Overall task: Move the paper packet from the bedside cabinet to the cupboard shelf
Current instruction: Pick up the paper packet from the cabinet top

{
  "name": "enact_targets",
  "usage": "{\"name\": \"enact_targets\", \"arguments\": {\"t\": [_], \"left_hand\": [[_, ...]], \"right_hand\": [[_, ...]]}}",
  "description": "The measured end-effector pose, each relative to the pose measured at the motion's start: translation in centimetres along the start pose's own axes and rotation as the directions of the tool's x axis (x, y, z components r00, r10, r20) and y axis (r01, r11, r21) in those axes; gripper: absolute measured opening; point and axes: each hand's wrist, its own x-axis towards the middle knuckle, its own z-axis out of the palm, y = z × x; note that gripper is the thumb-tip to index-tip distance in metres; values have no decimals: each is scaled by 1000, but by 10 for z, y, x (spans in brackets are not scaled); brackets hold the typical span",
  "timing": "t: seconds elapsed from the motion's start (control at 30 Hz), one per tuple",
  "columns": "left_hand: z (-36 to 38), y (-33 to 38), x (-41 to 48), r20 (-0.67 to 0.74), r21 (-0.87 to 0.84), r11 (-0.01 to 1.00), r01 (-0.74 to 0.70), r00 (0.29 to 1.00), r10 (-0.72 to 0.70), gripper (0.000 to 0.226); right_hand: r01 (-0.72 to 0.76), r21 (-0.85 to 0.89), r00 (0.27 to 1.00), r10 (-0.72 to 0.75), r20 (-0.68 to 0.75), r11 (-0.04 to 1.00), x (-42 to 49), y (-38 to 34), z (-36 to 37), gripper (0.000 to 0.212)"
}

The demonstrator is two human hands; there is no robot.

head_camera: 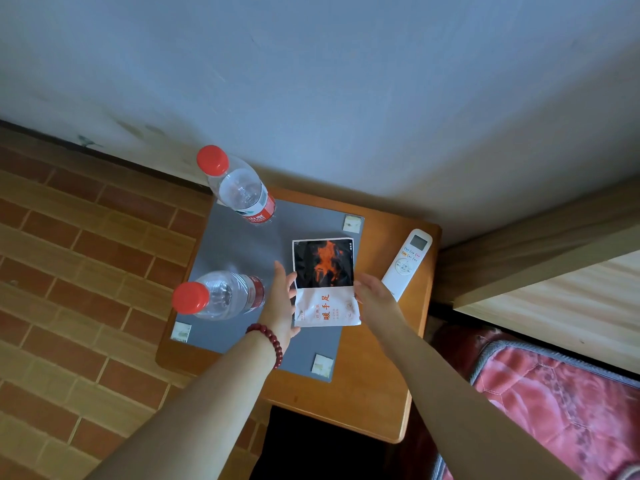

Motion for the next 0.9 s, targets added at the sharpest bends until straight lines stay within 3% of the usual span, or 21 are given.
{"name": "enact_targets", "arguments": {"t": [0.3, 0.47, 0.63, 0.9], "left_hand": [[-4, -2, -11, -29, 42, 999, -6, 1000, 7, 64], [-2, -2, -19, -22, 51, 999, 15, 1000, -13, 47], [0, -2, -23, 1, 67, 997, 31, 1000, -31, 65], [11, 18, -61, 5, 76, 996, -53, 999, 53, 35]], "right_hand": [[41, 11, 999, -41, -20, 999, -9, -1, -4, 39], [59, 34, 998, -59, -28, 998, -14, 2, -6, 42], [78, 41, 996, -76, -46, 996, -22, 1, -10, 40], [123, 88, 990, -116, -83, 988, -57, -26, -26, 38]]}}
